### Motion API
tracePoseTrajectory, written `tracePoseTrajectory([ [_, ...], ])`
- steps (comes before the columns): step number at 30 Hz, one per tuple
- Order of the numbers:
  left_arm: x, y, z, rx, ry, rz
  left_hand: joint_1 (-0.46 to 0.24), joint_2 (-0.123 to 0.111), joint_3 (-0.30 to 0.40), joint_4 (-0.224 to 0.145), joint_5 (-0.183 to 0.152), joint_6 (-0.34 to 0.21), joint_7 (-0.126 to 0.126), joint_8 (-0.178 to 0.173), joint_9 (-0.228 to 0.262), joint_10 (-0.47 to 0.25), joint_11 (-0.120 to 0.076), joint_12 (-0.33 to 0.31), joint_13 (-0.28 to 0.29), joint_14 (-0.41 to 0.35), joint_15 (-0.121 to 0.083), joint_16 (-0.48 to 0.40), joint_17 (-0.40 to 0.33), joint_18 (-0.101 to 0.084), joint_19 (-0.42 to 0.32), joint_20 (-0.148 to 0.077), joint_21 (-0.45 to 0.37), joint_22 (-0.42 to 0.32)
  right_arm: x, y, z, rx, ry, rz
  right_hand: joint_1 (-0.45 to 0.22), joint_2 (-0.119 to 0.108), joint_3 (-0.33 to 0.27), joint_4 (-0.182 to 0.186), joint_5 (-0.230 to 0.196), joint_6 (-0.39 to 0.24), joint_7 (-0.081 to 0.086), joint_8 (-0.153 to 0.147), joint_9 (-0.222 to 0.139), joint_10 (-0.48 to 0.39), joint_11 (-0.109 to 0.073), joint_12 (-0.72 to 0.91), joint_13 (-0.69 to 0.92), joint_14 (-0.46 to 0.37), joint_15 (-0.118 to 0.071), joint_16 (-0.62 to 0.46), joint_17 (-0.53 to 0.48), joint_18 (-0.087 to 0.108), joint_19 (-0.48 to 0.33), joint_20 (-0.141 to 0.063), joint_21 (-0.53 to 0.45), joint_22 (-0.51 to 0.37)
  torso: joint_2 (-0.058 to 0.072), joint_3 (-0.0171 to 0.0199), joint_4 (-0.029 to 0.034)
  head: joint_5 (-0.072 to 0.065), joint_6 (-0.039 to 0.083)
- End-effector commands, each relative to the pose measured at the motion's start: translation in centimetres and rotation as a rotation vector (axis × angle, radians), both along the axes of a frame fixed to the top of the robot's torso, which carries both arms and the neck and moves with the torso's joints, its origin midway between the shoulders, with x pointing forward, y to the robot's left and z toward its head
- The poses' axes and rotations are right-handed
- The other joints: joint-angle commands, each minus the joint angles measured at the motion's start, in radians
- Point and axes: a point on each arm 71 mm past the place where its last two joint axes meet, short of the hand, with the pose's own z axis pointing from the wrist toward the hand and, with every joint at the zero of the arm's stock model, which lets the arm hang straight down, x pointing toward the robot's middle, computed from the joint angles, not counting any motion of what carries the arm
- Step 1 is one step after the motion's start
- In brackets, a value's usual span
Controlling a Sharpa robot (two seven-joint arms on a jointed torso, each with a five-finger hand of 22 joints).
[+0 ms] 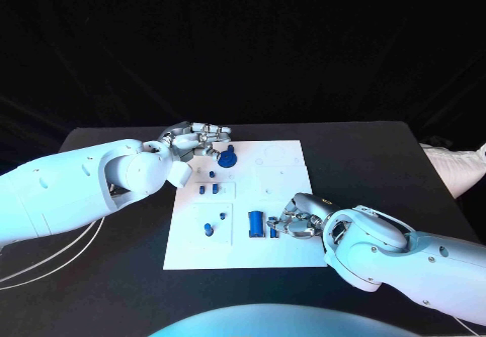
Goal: Assemble the parts on the task board
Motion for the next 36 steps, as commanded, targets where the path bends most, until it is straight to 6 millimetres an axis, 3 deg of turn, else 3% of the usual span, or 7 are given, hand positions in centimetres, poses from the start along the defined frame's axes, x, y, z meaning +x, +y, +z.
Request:
tracePoseTrajectory([
  [1, -0.1, -0.3, 0.1, -0.007, -0.002, -0.025, 0.004, 0.004, 0.0, -0.005, 0.006, -0.007, -0.002, 0.003, -0.001, -0.005, 0.0, 0.005, 0.001, -0.006, -0.002, -0.003, -0.001, 0.013, -0.009, -0.001, -0.004, 0.0, -0.1, 0.2, 0.0, -0.011, -0.008, 0.017, -0.01, 0.001, -0.018, 0.001, -0.01, 0.0, 0.002, -0.001, 0.002, 0.006, 0.001, -0.002, 0.002, 0.071, -0.007, 0.003, 0.089, -0.005, 0.004, -0.005, 0.005, 0.002, 0.0, 0.0005, 0.0006, 0.0, 0.0],
  [13, -0.1, -0.3, 0.1, -0.006, -0.002, -0.026, 0.004, 0.004, 0.0, -0.005, 0.006, -0.007, -0.002, 0.003, -0.001, -0.005, 0.0, 0.005, 0.001, -0.006, -0.002, -0.003, -0.001, 0.013, -0.009, -0.001, -0.004, 0.0, -0.3, -0.7, 0.5, 0.012, -0.044, 0.008, -0.001, 0.004, -0.093, -0.005, -0.058, -0.009, 0.003, -0.005, 0.011, 0.0, 0.002, -0.024, -0.004, 0.069, -0.006, -0.004, 0.079, -0.005, 0.002, -0.005, 0.002, -0.001, 0.0, 0.0015, -0.0005, 0.002, 0.004],
  [24, 0.4, 0.3, 0.0, -0.012, -0.031, 0.03, -0.033, -0.005, -0.015, 0.011, 0.003, -0.011, -0.002, 0.008, 0.0, -0.011, 0.002, 0.014, 0.003, -0.029, 0.003, -0.024, -0.041, 0.017, -0.026, 0.003, -0.039, -0.02, 3.1, -4.5, 2.2, 0.364, -0.004, -0.128, 0.197, -0.011, -0.138, -0.08, -0.027, -0.149, 0.064, -0.091, -0.015, -0.181, 0.05, -0.429, -0.27, 0.015, 0.031, -0.173, -0.136, 0.037, -0.1, 0.027, -0.138, -0.225, -0.015, -0.0021, -0.0073, -0.009, 0.037],
  [26, 0.6, 0.5, -0.2, -0.021, -0.037, 0.059, -0.044, -0.013, -0.026, 0.015, 0.004, -0.012, -0.002, 0.012, 0.0, -0.014, 0.001, 0.02, 0.004, -0.109, 0.006, -0.102, -0.15, 0.018, -0.058, 0.007, -0.067, -0.034, 4.4, -5.3, 2.6, 0.473, 0.022, -0.155, 0.241, 0.003, -0.135, -0.1, -0.045, -0.169, 0.075, -0.105, -0.024, -0.248, 0.059, -0.569, -0.369, -0.018, 0.039, -0.271, -0.248, 0.062, -0.162, 0.033, -0.233, -0.366, -0.021, -0.0036, -0.0073, -0.014, 0.047],
  [29, 0.8, 0.7, -0.6, -0.033, -0.039, 0.096, -0.058, -0.016, -0.042, 0.024, 0.003, -0.012, -0.002, 0.018, 0.0, -0.017, 0.005, 0.028, 0.005, -0.17, 0.012, -0.157, -0.181, 0.017, -0.109, 0.013, -0.113, -0.06, 6.1, -6.2, 3.0, 0.594, 0.047, -0.179, 0.299, 0.02, -0.122, -0.125, -0.096, -0.189, 0.086, -0.119, -0.035, -0.294, 0.076, -0.664, -0.449, -0.103, 0.052, -0.517, -0.501, 0.109, -0.294, 0.044, -0.453, -0.658, -0.034, -0.006, -0.0091, -0.017, 0.056],
  [31, 1.0, 0.9, -1.0, -0.045, -0.039, 0.123, -0.059, -0.014, -0.05, 0.029, 0.003, -0.013, -0.002, 0.022, 0.0, -0.023, 0.01, 0.028, 0.001, -0.213, 0.017, -0.229, -0.222, 0.018, -0.154, 0.019, -0.163, -0.093, 7.3, -6.8, 3.4, 0.672, 0.058, -0.192, 0.33, 0.035, -0.108, -0.133, -0.118, -0.197, 0.1, -0.122, -0.042, -0.332, 0.086, -0.756, -0.532, -0.171, 0.065, -0.705, -0.664, 0.115, -0.333, 0.056, -0.555, -0.743, -0.045, -0.0078, -0.0094, -0.019, 0.065],
  [36, 1.6, 1.6, -2.0, -0.073, -0.052, 0.19, -0.048, -0.005, -0.045, 0.041, 0.004, -0.026, -0.003, 0.02, -0.002, -0.029, 0.02, -0.022, -0.037, -0.253, 0.04, -0.487, -0.353, 0.015, -0.249, 0.046, -0.294, -0.197, 10.7, -8.2, 3.8, 0.846, 0.066, -0.232, 0.388, 0.042, -0.068, -0.143, -0.169, -0.212, 0.133, -0.126, -0.066, -0.356, 0.135, -0.965, -0.769, -0.284, 0.117, -1.002, -0.826, 0.114, -0.412, 0.105, -0.811, -0.906, -0.074, -0.0142, -0.0168, -0.026, 0.105],
])
